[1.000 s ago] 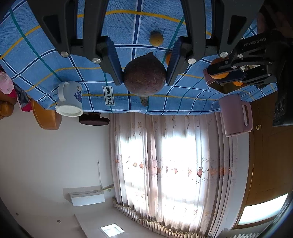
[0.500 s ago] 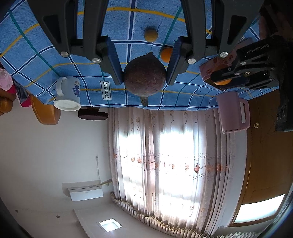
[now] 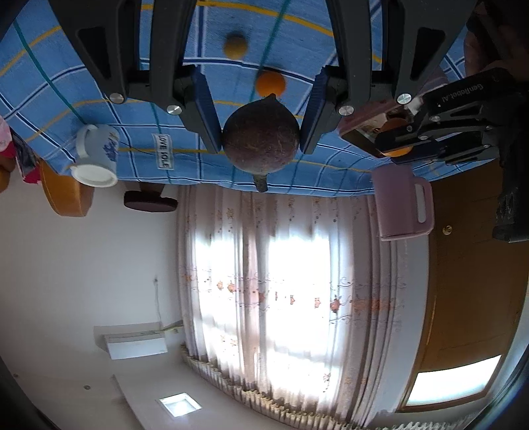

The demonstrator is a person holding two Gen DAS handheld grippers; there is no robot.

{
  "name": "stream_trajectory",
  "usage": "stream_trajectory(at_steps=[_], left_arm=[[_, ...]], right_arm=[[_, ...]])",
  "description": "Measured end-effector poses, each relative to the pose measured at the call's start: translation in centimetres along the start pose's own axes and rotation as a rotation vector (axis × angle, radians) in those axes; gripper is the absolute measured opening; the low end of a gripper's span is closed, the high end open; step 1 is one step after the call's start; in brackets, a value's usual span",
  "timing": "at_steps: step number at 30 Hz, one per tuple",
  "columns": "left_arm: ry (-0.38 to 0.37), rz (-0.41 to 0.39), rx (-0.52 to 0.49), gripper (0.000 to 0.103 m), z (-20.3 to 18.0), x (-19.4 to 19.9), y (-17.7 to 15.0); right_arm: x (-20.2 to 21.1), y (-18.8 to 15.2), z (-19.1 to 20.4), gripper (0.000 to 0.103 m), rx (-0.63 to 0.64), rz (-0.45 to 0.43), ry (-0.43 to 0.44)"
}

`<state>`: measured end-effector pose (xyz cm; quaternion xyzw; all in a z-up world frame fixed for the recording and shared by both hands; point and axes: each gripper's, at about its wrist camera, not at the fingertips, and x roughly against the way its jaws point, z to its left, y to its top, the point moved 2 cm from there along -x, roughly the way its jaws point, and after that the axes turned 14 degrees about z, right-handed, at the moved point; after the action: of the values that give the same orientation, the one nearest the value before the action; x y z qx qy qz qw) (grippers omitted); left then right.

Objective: Organize fruits
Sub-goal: 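Carry the orange and the passion fruit over the tin box, then lower both fruits into the tin and open both grippers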

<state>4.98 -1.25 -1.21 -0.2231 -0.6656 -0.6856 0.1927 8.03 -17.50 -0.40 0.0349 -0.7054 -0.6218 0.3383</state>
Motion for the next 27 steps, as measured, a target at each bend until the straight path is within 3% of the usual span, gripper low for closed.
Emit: stream_trajectory(at_steps=[15, 27], left_arm=[[0.063, 0.013, 0.088, 0.034, 5.8, 1.5, -0.9], [0.133, 0.044, 0.189, 0.034, 12.1, 2.6, -2.6]], right_arm=[[-2.1, 1.9, 5.7, 0.051, 0.071, 0.028, 0.122], [-5.4, 1.9, 11.8, 0.051, 0.143, 0.099, 0.237]])
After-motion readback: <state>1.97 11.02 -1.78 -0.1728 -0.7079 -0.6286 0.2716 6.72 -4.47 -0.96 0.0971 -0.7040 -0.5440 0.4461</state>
